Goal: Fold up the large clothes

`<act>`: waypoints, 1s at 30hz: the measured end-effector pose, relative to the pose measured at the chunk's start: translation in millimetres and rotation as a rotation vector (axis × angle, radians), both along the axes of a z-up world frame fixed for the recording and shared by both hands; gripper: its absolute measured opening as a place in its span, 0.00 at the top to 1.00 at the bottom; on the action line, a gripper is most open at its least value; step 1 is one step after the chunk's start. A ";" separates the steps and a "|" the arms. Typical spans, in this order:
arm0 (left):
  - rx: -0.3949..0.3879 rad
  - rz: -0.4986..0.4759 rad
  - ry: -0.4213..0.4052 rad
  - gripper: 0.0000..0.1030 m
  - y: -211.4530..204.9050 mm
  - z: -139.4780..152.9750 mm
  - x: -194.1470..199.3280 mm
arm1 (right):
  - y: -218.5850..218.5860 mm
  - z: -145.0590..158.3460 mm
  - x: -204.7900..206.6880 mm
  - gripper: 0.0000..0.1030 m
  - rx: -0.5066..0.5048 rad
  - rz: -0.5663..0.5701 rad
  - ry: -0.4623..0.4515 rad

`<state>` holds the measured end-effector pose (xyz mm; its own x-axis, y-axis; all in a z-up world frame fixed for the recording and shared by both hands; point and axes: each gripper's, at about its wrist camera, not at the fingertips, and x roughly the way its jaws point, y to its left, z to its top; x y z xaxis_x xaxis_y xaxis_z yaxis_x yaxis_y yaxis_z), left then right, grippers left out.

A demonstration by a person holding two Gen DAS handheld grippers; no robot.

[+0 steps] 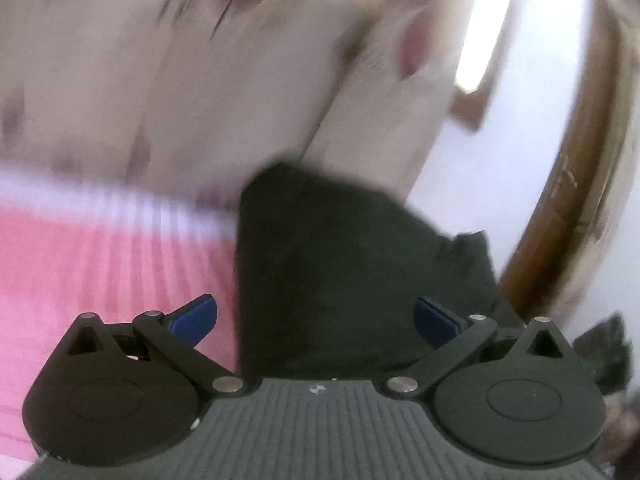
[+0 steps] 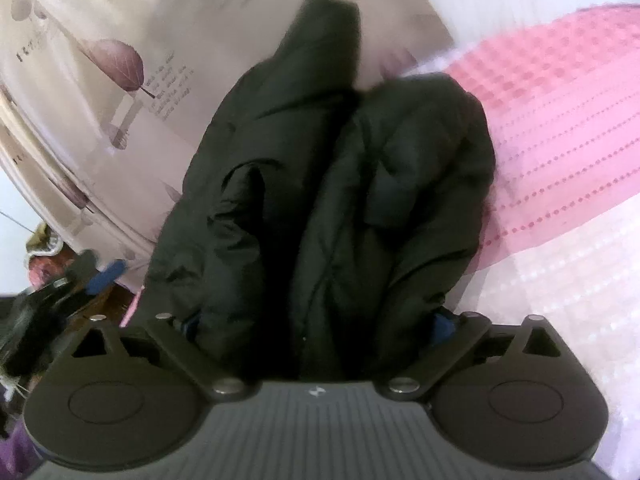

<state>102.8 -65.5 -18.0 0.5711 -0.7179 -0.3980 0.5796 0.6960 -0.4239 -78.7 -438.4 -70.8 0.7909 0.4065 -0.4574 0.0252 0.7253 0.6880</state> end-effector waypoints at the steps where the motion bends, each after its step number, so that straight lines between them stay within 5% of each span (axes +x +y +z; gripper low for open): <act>1: -0.027 -0.026 0.083 0.00 3.1 -7.6 18.7 | -1.1 -0.4 -0.1 0.00 0.008 0.001 -0.002; 4: -0.097 -0.130 0.267 0.00 0.4 -33.3 63.4 | -1.6 -0.1 0.4 0.00 0.010 0.004 -0.003; 9: -0.137 -0.327 0.401 0.00 -23.4 -61.1 100.8 | -1.8 0.9 4.3 0.00 0.003 0.025 -0.004; 16: -0.067 -0.380 0.320 0.04 -46.1 -65.4 99.7 | -3.2 -2.2 22.9 0.00 0.022 0.030 -0.018; 22: 0.002 -0.241 0.204 0.23 -43.1 -41.1 57.4 | 9.6 8.6 28.1 0.39 -0.031 0.069 -0.065; 30: 0.002 -0.136 0.183 0.31 -6.8 -14.7 12.3 | 34.3 26.5 14.5 0.45 -0.018 0.104 -0.096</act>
